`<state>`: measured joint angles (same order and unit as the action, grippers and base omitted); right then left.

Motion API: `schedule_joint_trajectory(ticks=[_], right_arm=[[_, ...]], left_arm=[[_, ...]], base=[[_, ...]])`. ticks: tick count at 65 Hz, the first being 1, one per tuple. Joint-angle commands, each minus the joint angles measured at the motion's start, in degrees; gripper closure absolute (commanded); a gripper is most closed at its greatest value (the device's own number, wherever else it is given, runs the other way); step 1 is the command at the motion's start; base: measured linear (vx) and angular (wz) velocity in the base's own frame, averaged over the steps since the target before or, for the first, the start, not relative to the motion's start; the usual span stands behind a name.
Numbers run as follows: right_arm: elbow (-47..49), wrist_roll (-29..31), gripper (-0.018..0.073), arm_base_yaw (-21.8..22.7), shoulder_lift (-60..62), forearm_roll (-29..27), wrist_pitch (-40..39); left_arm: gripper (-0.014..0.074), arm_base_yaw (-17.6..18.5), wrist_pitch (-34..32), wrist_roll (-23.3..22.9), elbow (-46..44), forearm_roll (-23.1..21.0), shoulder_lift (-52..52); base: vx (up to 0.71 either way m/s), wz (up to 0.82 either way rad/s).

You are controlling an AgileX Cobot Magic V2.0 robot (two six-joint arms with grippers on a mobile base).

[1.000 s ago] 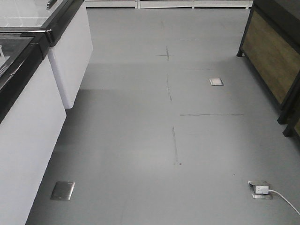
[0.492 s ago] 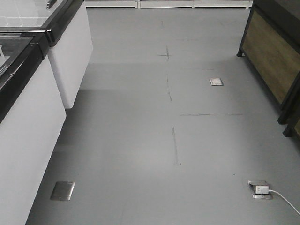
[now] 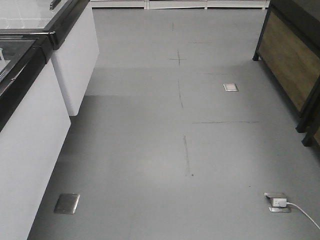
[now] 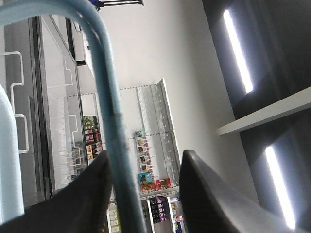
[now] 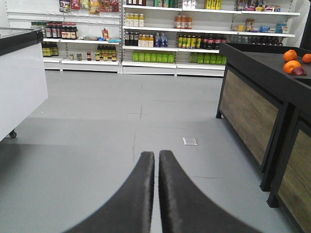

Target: Left arm holds basket, right arm returns cookies

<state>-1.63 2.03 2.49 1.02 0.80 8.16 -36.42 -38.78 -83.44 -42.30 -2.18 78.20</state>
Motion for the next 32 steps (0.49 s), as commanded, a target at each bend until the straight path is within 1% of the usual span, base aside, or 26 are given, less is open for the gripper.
schedule_joint_trajectory(ticks=[1, 18, 29, 32], right_arm=[[-1.0, 0.3, 0.0566, 0.2, 0.3, 0.3, -4.3], [-1.0, 0.3, 0.0566, 0.2, 0.3, 0.3, -4.3], [-1.0, 0.3, 0.0566, 0.2, 0.3, 0.3, -4.3], [-1.0, 0.3, 0.0566, 0.2, 0.3, 0.3, -4.3]], left_arm=[[0.0338, 0.4, -3.9, -0.4, -1.9, 0.2, -1.5], [0.0474, 0.4, -3.9, -0.4, -1.9, 0.1, -1.5], [0.0603, 0.4, -3.9, -0.4, -1.9, -0.5, -1.5], [0.0605, 0.4, -3.9, -0.4, -1.9, -0.9, -1.5]], base=[[0.0, 0.0], [0.0, 0.0], [0.0, 0.0], [0.0, 0.0]])
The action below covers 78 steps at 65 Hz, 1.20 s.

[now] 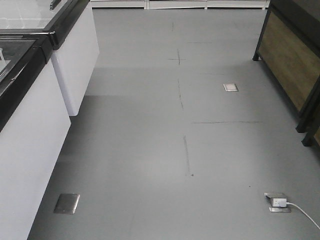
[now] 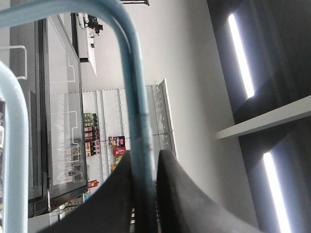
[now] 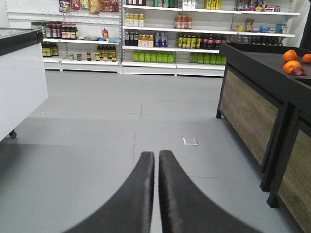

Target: Left arm holds basket, right arm returns cookies

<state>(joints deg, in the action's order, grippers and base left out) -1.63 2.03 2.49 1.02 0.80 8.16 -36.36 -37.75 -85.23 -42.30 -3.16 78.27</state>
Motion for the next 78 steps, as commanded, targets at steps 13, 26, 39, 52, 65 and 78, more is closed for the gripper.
schedule_joint_trajectory(ticks=[13, 26, 39, 52, 65, 78], right_arm=[[-1.0, 0.3, 0.0566, 0.2, 0.3, 0.3, -4.3], [-1.0, 0.3, 0.0566, 0.2, 0.3, 0.3, -4.3], [-1.0, 0.3, 0.0566, 0.2, 0.3, 0.3, -4.3], [-1.0, 0.3, 0.0566, 0.2, 0.3, 0.3, -4.3], [-1.0, 0.3, 0.0566, 0.2, 0.3, 0.3, -4.3], [-1.0, 0.3, 0.0566, 0.2, 0.3, 0.3, -4.3]], left_arm=[[0.0603, 0.4, -5.4, -0.1, -1.9, 0.1, -1.5], [0.0602, 0.4, -8.1, -1.7, -1.9, 0.1, -1.5], [0.0602, 0.4, -10.1, -7.3, -1.9, 0.1, -1.5], [0.0601, 0.4, -10.3, -9.1, -2.1, 0.3, -2.1], [0.0601, 0.4, -10.7, -12.6, -3.4, 2.3, -2.4], [0.0601, 3.7, -10.6, -15.7, -7.1, 3.2, -2.5]], base=[[0.0, 0.0], [0.0, 0.0], [0.0, 0.0], [0.0, 0.0], [0.0, 0.0], [0.0, 0.0]])
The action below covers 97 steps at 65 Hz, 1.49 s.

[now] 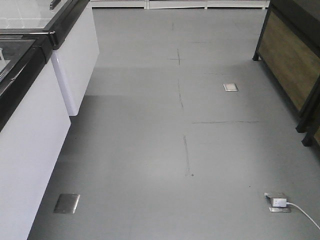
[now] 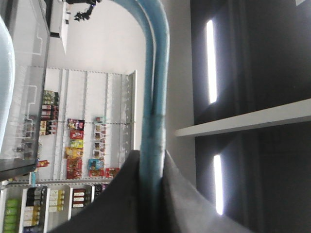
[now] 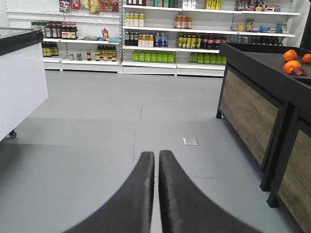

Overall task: Left arm holds basket, right arm returns cookies
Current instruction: 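Raise the light-blue basket with the left gripper in front of the robot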

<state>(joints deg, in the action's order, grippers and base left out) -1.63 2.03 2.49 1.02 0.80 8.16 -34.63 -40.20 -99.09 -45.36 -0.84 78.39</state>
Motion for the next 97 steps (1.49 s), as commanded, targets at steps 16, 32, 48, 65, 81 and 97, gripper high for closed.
schedule_joint_trajectory(ticks=[16, 32, 48, 65, 81, 97], right_arm=[[-1.0, 0.3, 0.0566, 0.2, 0.3, 0.3, -4.3], [-1.0, 0.3, 0.0566, 0.2, 0.3, 0.3, -4.3], [-1.0, 0.3, 0.0566, 0.2, 0.3, 0.3, -4.3], [-1.0, 0.3, 0.0566, 0.2, 0.3, 0.3, -4.3], [-1.0, 0.3, 0.0566, 0.2, 0.3, 0.3, -4.3], [-1.0, 0.3, 0.0566, 0.2, 0.3, 0.3, -4.3]], left_arm=[[0.0601, 7.5, -8.5, -3.6, -7.0, 4.8, -2.6], [0.0601, 16.6, -8.5, -6.8, -7.0, 8.5, -2.6], [0.0601, 26.3, -8.5, -6.8, -7.0, 11.4, -2.6], [0.0601, 35.9, -8.5, -6.6, -7.0, 12.3, -2.6], [0.0601, 43.4, -6.6, -6.7, -7.0, 16.0, -2.6], [0.0601, 50.6, -7.2, -6.8, -6.8, 16.6, -1.5]], base=[[0.0, 0.0], [0.0, 0.0], [0.0, 0.0], [0.0, 0.0], [0.0, 0.0], [0.0, 0.0]])
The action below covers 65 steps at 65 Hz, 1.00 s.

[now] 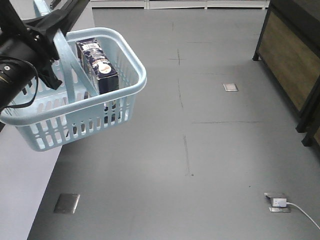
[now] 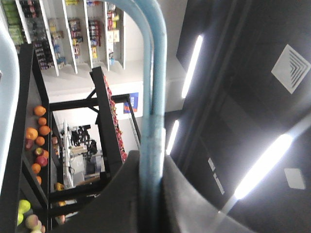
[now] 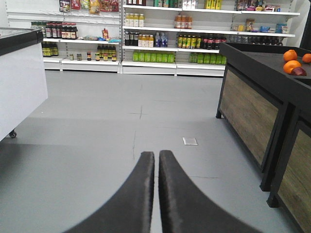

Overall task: Left arm holds basket, right arm returns cookies
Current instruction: 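Raise the light-blue basket with the left gripper in front of the robot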

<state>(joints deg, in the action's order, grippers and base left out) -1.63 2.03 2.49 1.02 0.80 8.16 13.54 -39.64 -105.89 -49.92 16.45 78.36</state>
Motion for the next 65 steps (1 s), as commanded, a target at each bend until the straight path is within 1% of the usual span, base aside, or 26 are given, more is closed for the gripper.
schedule_joint_trajectory(ticks=[1, 9, 22, 29, 33, 36, 42, 47, 55, 65], right_arm=[[-1.0, 0.3, 0.0566, 0.2, 0.3, 0.3, -4.3], [-1.0, 0.3, 0.0566, 0.2, 0.3, 0.3, -4.3], [-1.0, 0.3, 0.0566, 0.2, 0.3, 0.3, -4.3], [-1.0, 0.3, 0.0566, 0.2, 0.3, 0.3, -4.3], [-1.0, 0.3, 0.0566, 0.2, 0.3, 0.3, -4.3], [-1.0, 0.3, 0.0566, 0.2, 0.3, 0.3, -4.3], [-1.0, 0.3, 0.0566, 0.2, 0.3, 0.3, -4.3], [-1.0, 0.3, 0.0566, 0.2, 0.3, 0.3, -4.3], [-1.0, 0.3, 0.0566, 0.2, 0.3, 0.3, -4.3], [-1.0, 0.3, 0.0566, 0.2, 0.3, 0.3, -4.3]], left_arm=[[0.0601, 2.8, -7.8, -0.1, -2.2, -0.5, -1.3], [0.0601, 6.2, -8.0, -0.5, -2.2, 1.6, 0.1], [0.0599, 11.5, -10.5, -0.5, -2.2, 1.5, 2.7], [0.0599, 13.5, -12.5, -0.5, -2.0, 1.4, 4.2], [0.0599, 14.5, -13.7, -0.7, -1.0, 0.0, 4.3], [0.0599, 15.1, -14.4, -0.7, 0.5, -1.5, 4.3], [0.0599, 15.6, -18.0, -0.6, 3.9, -4.5, 4.2], [0.0599, 15.6, -21.6, -0.8, 7.3, -4.5, 4.1], [0.0599, 15.6, -26.7, -3.0, 11.5, -4.5, 4.1], [0.0599, 15.6, -30.6, -3.6, 14.6, -4.5, 4.1]], base=[[0.0, 0.0], [0.0, 0.0], [0.0, 0.0], [0.0, 0.0], [0.0, 0.0], [0.0, 0.0], [0.0, 0.0], [0.0, 0.0], [0.0, 0.0], [0.0, 0.0]])
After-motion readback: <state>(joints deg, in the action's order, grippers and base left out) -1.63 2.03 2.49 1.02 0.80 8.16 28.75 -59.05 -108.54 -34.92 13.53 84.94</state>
